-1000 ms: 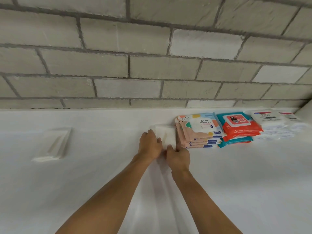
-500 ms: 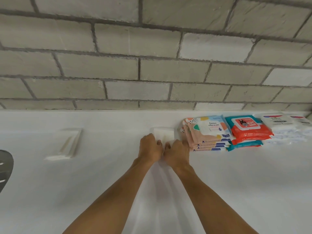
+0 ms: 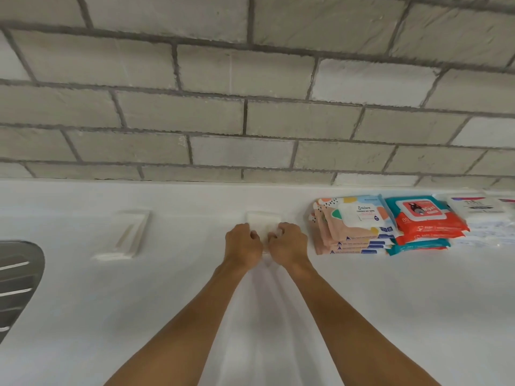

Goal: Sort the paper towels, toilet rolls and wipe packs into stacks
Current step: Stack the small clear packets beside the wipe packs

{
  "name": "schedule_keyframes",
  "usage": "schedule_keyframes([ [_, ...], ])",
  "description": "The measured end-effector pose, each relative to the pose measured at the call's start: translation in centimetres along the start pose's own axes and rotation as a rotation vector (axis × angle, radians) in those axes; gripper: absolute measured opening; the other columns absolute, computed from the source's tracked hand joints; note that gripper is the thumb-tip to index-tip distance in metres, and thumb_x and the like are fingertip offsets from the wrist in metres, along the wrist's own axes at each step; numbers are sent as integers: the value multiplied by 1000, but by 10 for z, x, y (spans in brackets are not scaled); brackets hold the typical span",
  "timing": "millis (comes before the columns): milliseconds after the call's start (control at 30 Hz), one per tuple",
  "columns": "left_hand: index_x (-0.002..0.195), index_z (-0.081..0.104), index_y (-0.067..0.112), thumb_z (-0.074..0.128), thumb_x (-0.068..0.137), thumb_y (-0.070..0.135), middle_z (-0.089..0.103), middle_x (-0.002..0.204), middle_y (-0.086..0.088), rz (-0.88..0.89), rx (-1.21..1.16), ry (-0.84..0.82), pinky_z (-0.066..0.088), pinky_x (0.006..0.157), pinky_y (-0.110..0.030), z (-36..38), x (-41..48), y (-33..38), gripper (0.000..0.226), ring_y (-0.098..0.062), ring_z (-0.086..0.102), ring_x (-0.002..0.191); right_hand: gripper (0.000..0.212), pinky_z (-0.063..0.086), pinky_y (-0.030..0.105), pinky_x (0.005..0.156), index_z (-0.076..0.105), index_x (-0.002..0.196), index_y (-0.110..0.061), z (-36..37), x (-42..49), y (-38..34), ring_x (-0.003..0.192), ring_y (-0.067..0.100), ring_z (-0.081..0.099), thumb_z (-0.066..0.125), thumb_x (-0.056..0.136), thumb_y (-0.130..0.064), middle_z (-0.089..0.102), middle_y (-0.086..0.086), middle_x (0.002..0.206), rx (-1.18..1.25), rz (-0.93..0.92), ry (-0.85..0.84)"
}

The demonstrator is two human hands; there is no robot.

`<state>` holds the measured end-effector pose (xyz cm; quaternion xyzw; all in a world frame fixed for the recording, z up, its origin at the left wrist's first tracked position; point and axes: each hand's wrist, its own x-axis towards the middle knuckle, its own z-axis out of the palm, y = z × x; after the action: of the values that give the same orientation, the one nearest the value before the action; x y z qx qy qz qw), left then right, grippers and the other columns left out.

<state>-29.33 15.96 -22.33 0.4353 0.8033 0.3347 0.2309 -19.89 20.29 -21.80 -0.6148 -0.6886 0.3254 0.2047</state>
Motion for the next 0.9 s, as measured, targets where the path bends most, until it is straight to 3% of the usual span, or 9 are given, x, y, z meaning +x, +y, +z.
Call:
schedule_keyframes([
  [67, 68, 41, 10, 40, 97, 10, 52, 73, -5, 0, -1, 17, 37, 61, -27, -8, 2, -11, 29, -22, 49, 70, 11, 45, 24, 65, 56, 83, -9, 5, -2, -5, 77, 23, 53, 56, 92, -15, 55, 2, 79, -1, -5, -32],
  [200, 61, 40, 12, 41, 96, 9, 49, 63, -2, -1, 26, 63, 35, 60, -28, -30, 3, -36, 35, -23, 48, 66, 32, 30, 20, 49, 36, 66, -14, 20, -8, -20, 58, 15, 41, 57, 90, -14, 39, -3, 63, 37, -17, -97],
  [333, 65, 50, 4, 46, 94, 10, 58, 66, -10, -49, 48, 86, 35, 52, -27, -59, 6, -61, 30, -24, 53, 65, 27, 36, 25, 52, 38, 65, -12, 41, -17, -39, 57, 18, 41, 56, 85, -10, 45, 4, 66, 89, -58, -153],
  [433, 63, 44, 8, 46, 93, 10, 52, 62, -5, -76, 87, 98, 32, 47, -20, -79, 7, -72, 30, -22, 50, 62, 15, 42, 27, 60, 49, 72, -7, 58, -22, -53, 68, 23, 53, 55, 84, -12, 56, 8, 75, 114, -80, -185],
  [500, 65, 45, 8, 46, 93, 11, 50, 64, -3, -98, 96, 111, 31, 46, -17, -89, 9, -80, 29, -21, 49, 64, 20, 41, 26, 63, 44, 69, -10, 69, -25, -62, 74, 24, 54, 55, 85, -12, 56, 6, 78, 114, -88, -198],
  [633, 65, 42, 10, 48, 93, 14, 55, 69, -6, -120, 158, 141, 36, 56, -23, -108, 12, -92, 29, -29, 55, 72, 16, 48, 29, 72, 47, 71, -12, 87, -32, -80, 92, 28, 63, 55, 84, -14, 66, 9, 91, 104, -109, -225],
  [700, 85, 60, 3, 51, 94, 14, 68, 96, -17, -86, 164, 194, 48, 73, -30, -118, 12, -94, 17, -34, 64, 93, 17, 47, 26, 73, 48, 70, -17, 92, -34, -86, 92, 26, 62, 55, 86, -15, 63, 5, 93, 103, -120, -239],
  [800, 122, 63, 4, 52, 94, 14, 66, 122, -16, -16, 144, 366, 44, 102, -34, -138, 16, -104, 33, -33, 59, 115, 13, 52, 30, 82, 63, 96, -10, 98, -36, -93, 100, 25, 62, 56, 88, -17, 66, 5, 105, 106, -122, -250],
  [900, 125, 61, 13, 49, 92, 21, 66, 120, -13, -20, 235, 492, 42, 99, -41, -167, 24, -124, 36, -37, 56, 112, 19, 50, 27, 83, 62, 101, -5, 104, -38, -97, 106, 25, 61, 56, 89, -18, 66, 7, 111, 101, -124, -250],
])
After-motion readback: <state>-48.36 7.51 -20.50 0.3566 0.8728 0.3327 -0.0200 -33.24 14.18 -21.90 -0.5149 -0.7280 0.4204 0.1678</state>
